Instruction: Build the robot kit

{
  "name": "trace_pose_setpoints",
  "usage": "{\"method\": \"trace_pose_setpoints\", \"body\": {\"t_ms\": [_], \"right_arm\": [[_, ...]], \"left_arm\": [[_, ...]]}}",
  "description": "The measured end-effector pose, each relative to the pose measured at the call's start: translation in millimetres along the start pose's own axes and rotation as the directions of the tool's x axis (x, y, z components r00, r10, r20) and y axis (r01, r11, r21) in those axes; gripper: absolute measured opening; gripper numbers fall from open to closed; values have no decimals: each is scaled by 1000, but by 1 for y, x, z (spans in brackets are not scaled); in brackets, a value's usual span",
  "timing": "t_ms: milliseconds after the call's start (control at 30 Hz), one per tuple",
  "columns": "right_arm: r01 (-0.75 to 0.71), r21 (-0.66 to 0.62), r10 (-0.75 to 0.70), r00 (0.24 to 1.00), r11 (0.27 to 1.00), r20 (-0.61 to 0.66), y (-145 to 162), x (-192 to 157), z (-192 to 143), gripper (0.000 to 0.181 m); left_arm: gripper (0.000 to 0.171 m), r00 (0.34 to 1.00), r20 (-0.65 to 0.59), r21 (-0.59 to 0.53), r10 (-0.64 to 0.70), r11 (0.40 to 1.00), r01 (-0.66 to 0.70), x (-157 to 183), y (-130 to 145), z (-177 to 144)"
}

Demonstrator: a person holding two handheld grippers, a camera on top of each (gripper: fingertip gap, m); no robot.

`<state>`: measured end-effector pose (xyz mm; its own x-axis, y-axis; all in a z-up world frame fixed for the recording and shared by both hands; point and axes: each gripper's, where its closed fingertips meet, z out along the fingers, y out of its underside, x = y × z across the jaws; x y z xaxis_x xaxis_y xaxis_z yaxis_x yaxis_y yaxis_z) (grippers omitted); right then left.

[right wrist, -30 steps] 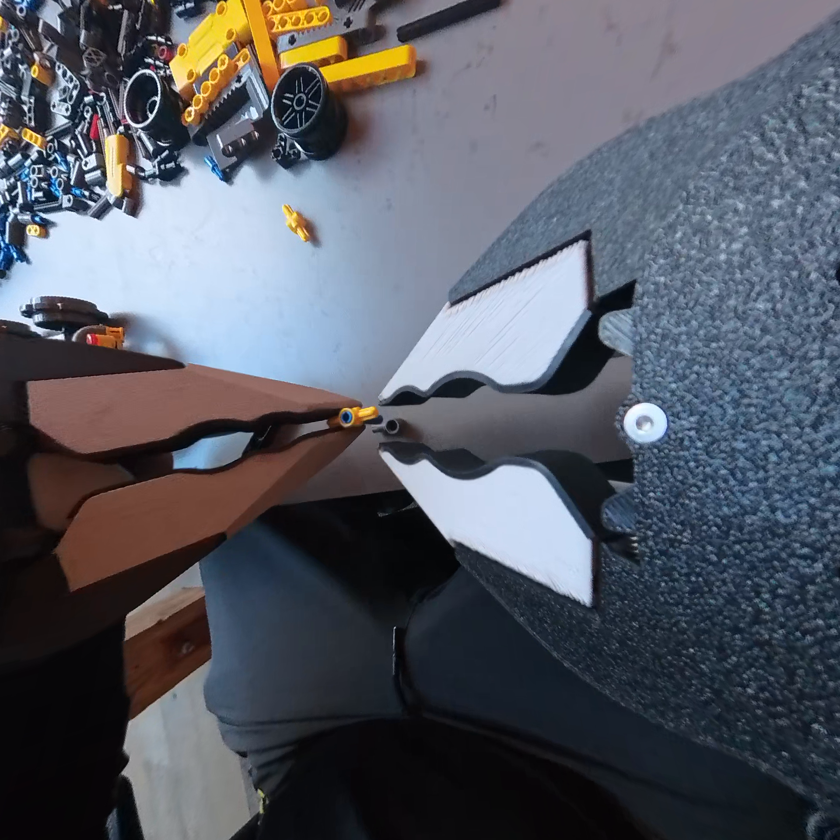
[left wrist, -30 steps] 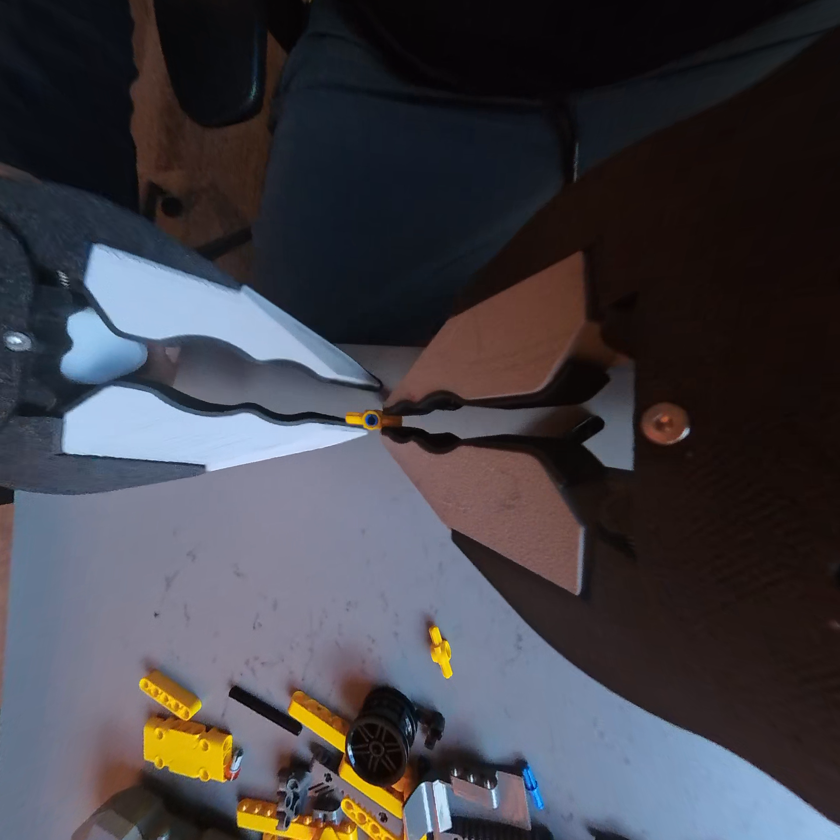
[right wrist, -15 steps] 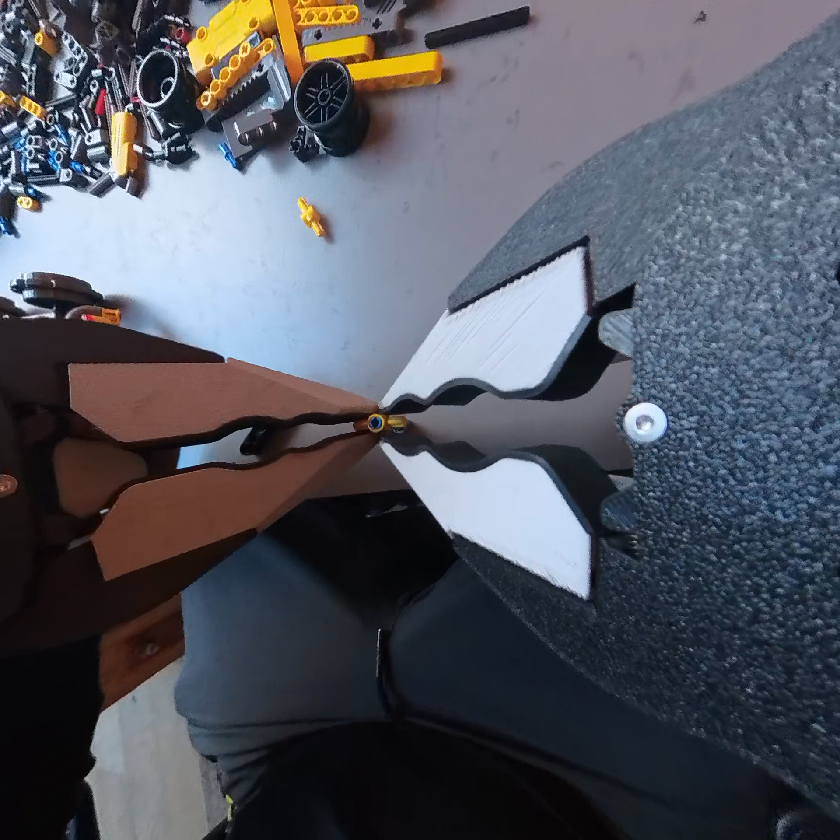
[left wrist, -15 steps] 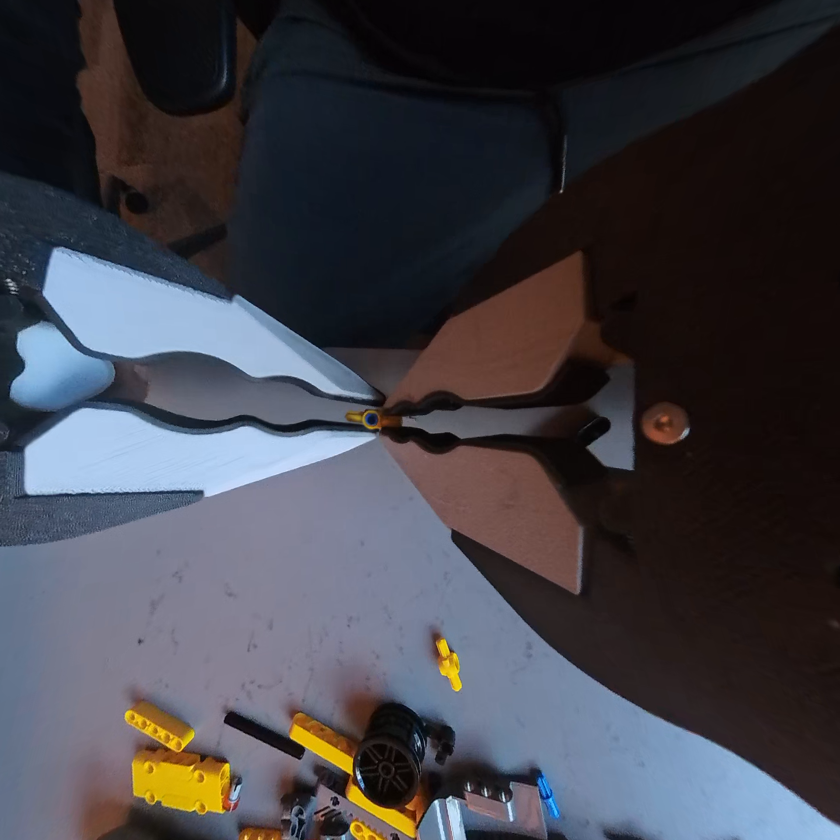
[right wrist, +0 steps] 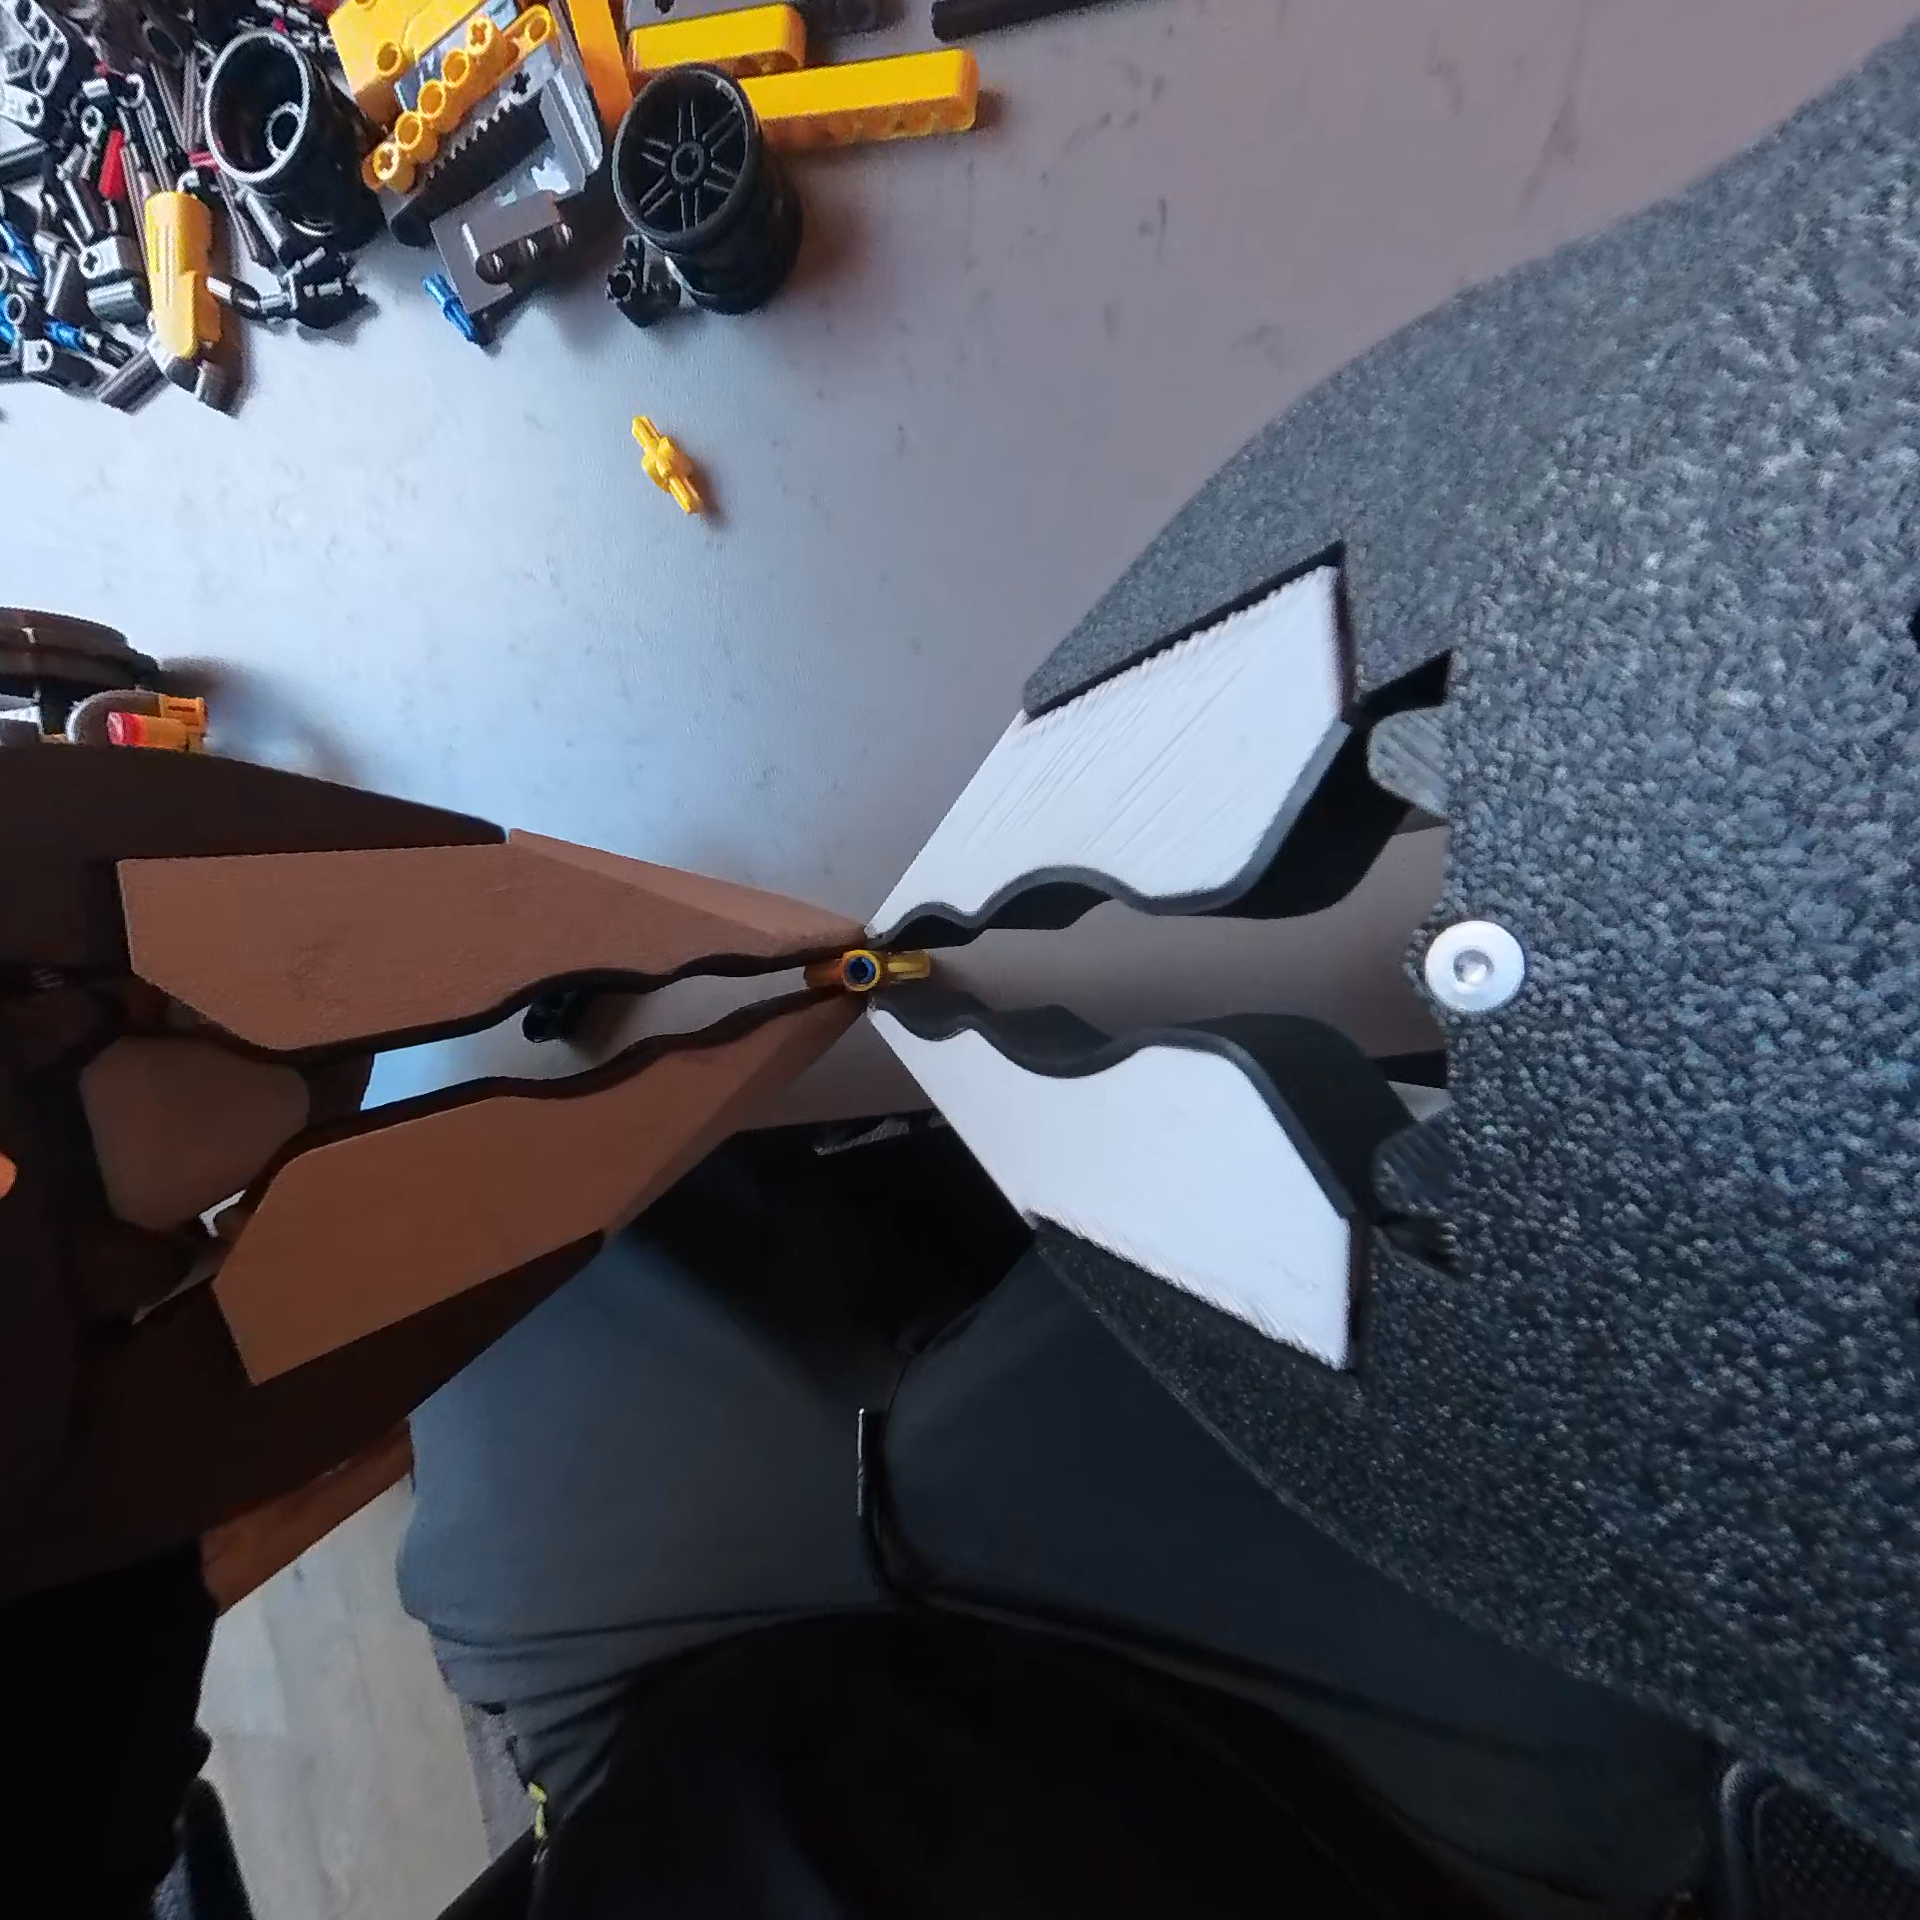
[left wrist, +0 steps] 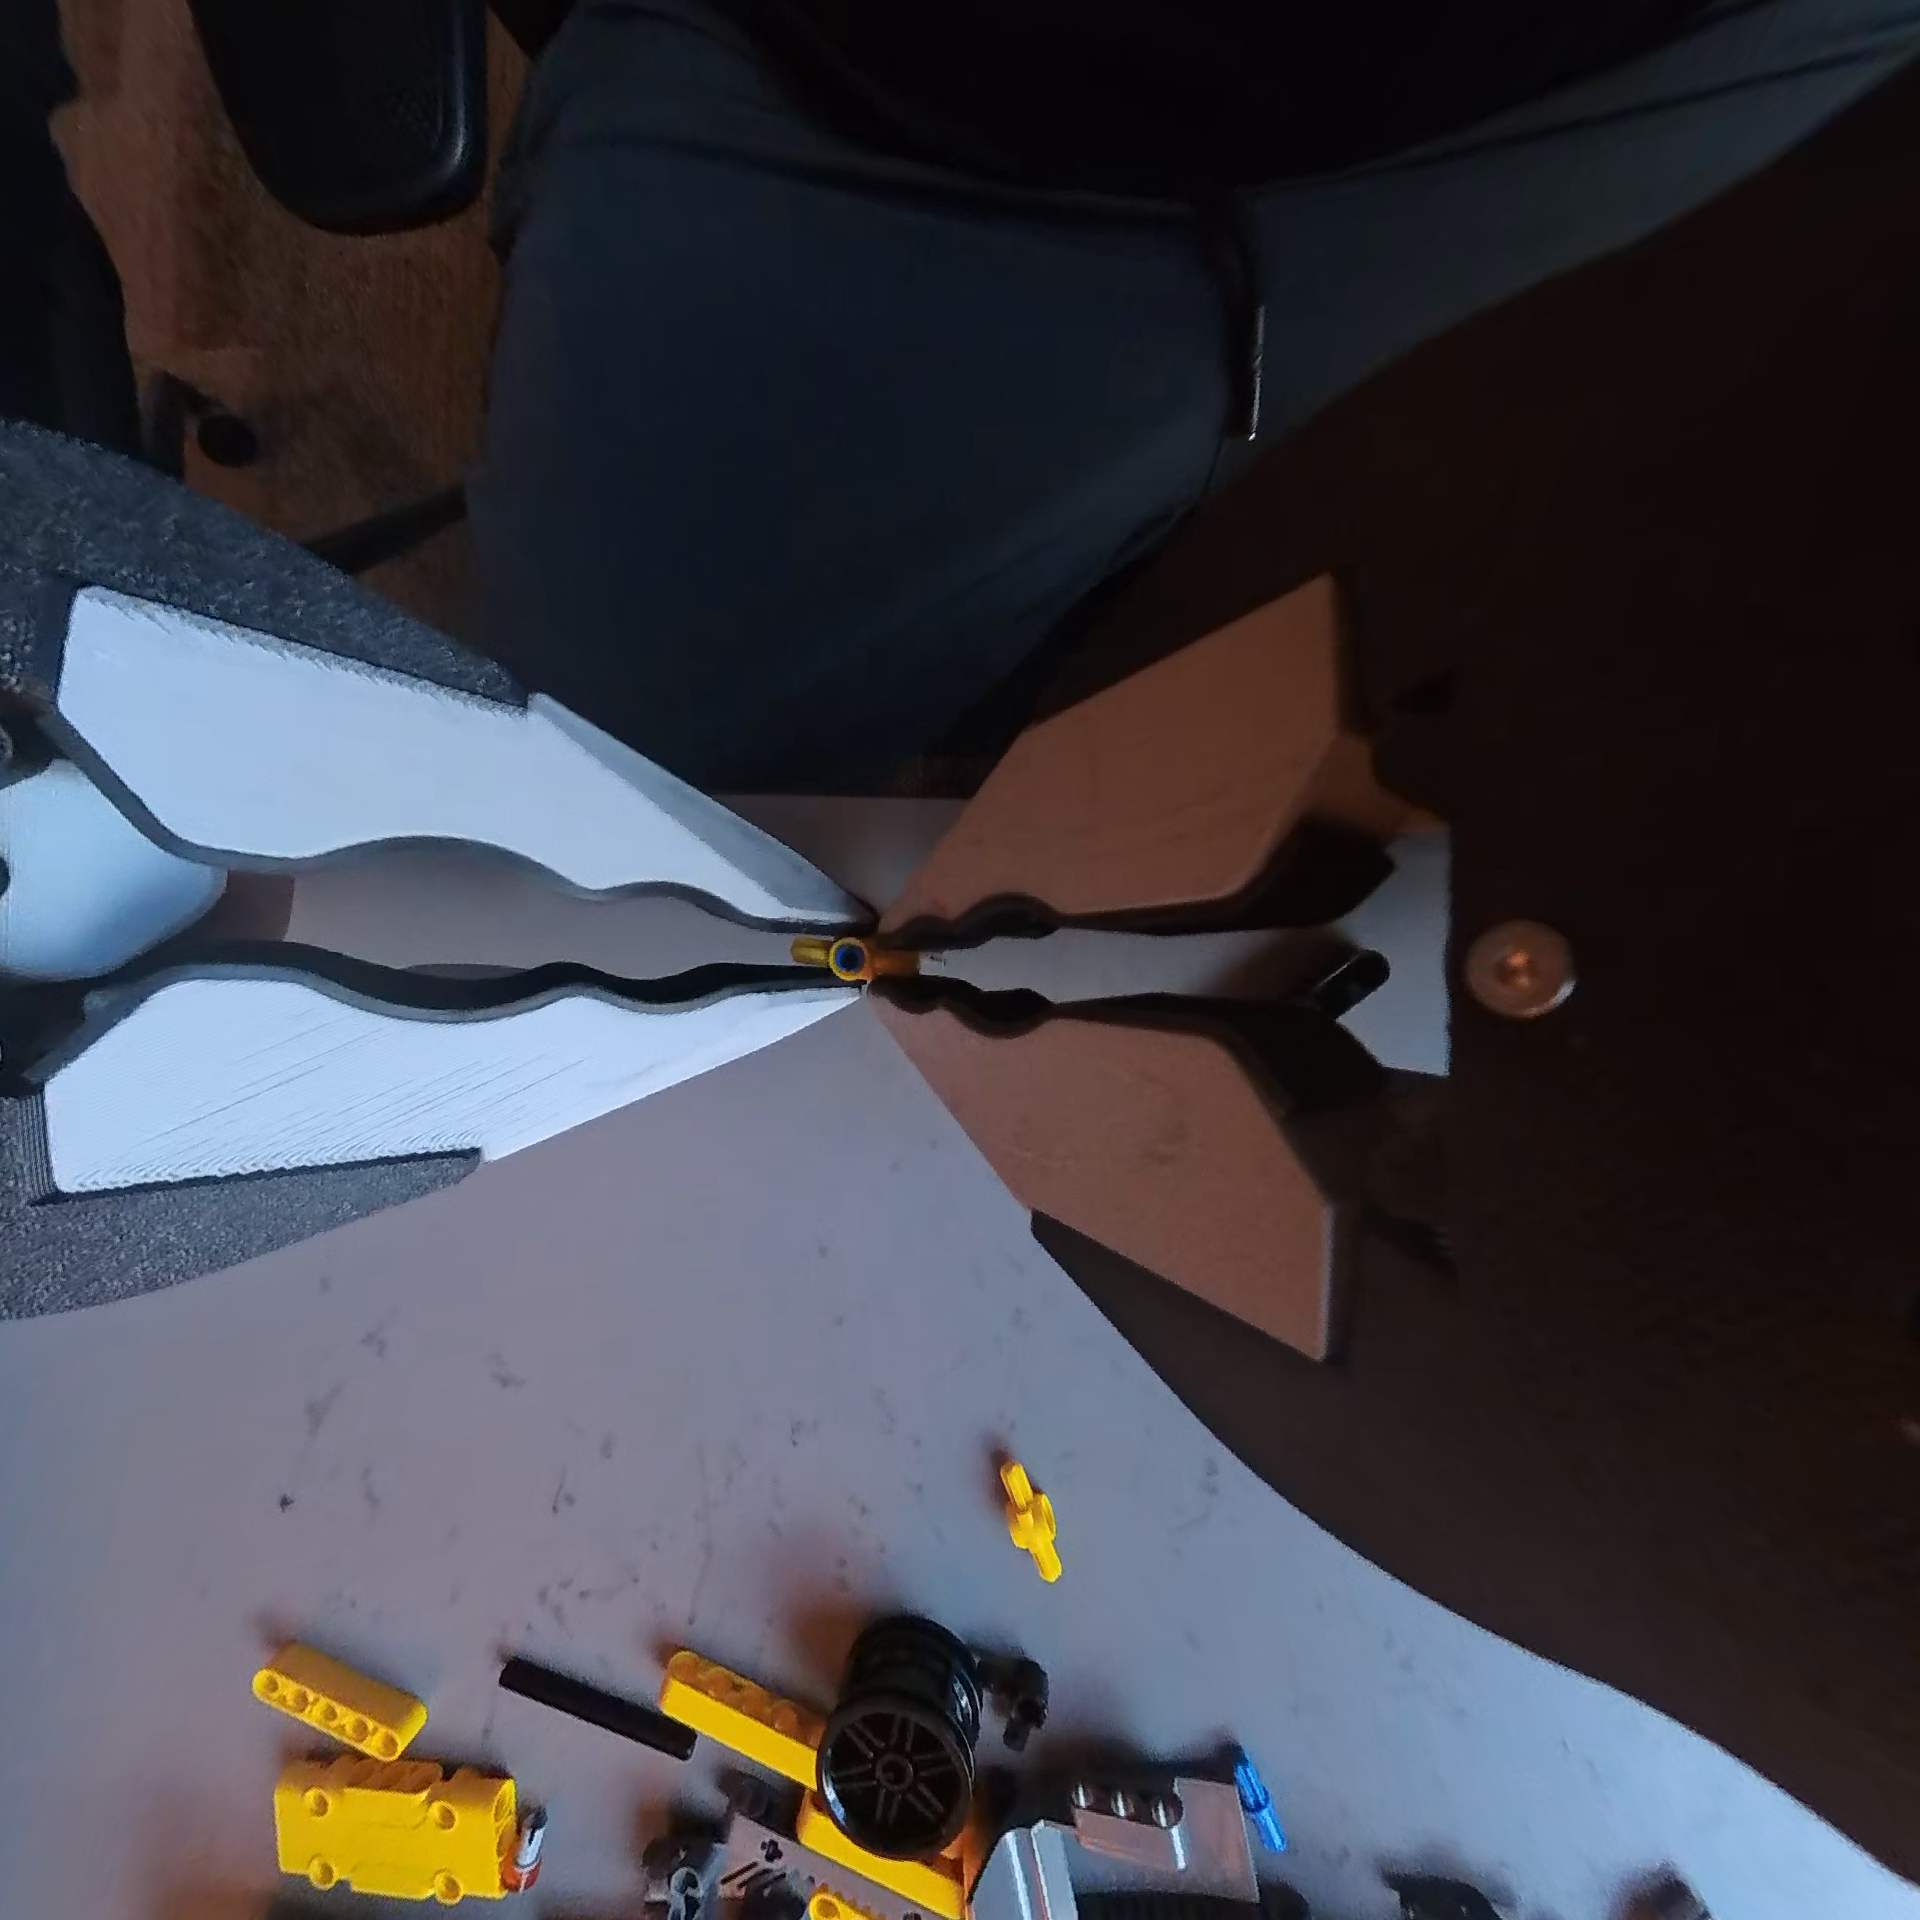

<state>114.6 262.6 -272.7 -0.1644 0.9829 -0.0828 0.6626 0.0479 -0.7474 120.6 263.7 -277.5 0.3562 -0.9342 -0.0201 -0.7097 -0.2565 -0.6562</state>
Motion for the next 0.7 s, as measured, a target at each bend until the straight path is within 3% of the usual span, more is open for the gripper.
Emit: {"method": "trace_pose_setpoints", "body": {"t_ms": [367,700], "right_arm": [[13,-9,-13,1000,1000,-21,-1,1,2,5],[147,-44,-151,983,988,-108,-2,-2,4,5]], "left_arm": [[2,1000,-5,3,3,1000,-3,-1,1,0],[1,995,56,-33,80,996,-78,2,5,-2]]}}
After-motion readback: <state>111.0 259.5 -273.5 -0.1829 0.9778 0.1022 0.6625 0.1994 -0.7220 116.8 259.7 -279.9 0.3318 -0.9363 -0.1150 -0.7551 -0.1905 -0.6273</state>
